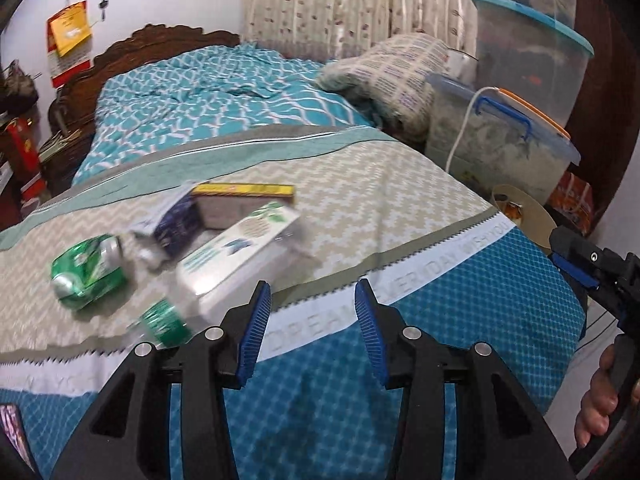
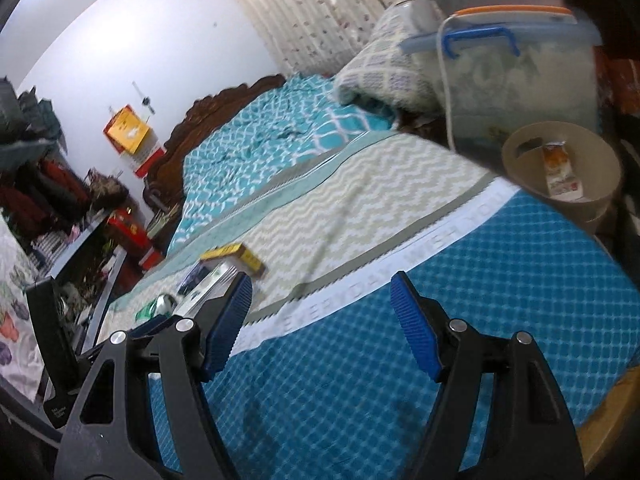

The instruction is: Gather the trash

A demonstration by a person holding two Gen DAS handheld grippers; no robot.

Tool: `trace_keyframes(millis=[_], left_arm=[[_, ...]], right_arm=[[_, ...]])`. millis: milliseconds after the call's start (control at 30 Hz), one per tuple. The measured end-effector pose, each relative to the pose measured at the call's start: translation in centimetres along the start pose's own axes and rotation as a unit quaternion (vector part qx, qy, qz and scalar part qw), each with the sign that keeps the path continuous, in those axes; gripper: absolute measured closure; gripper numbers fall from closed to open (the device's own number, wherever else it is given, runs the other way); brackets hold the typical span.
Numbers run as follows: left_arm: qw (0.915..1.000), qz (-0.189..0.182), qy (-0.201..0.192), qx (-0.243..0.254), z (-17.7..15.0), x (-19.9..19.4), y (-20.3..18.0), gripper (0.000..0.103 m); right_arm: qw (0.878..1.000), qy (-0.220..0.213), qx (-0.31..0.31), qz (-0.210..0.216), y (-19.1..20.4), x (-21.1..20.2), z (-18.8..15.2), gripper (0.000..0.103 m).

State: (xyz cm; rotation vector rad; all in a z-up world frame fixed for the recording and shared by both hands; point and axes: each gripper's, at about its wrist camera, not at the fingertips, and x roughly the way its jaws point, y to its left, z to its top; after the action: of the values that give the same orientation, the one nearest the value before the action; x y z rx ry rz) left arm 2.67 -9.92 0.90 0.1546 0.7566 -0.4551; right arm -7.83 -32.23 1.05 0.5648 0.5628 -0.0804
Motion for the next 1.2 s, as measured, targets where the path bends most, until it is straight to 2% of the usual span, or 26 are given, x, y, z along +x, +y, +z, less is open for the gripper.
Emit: trace_keyframes(millis=[400,733,1100,1200], left_arm=[[0.9982,0.049,-0.002,-0.033,-2.9,-1.9,4.4,0.06],[0.9949,0.08,-0.003,-0.061,-4.8,-2.2,6.7,0.058],[0.9936,0.037,-0.002,-0.107,-7.4,-2.8,6.7,0.058],[0.9927,0.037,-0.005,-0.115,-8.5,-3.2,6.5,0.057]], right_arm=[[0.996,0.062,-0.048,0.03,5.5,2.6,-3.8,0.03],[0.991,0.094,-0.081,0.038,8.1,3.4,-6.5,0.03],[0.991,0.084,-0.099,0.026,8.7,1.9,-6.8,0.03],[0.99,0.085,-0.108,0.016,8.7,1.6,-7.3,0.03]])
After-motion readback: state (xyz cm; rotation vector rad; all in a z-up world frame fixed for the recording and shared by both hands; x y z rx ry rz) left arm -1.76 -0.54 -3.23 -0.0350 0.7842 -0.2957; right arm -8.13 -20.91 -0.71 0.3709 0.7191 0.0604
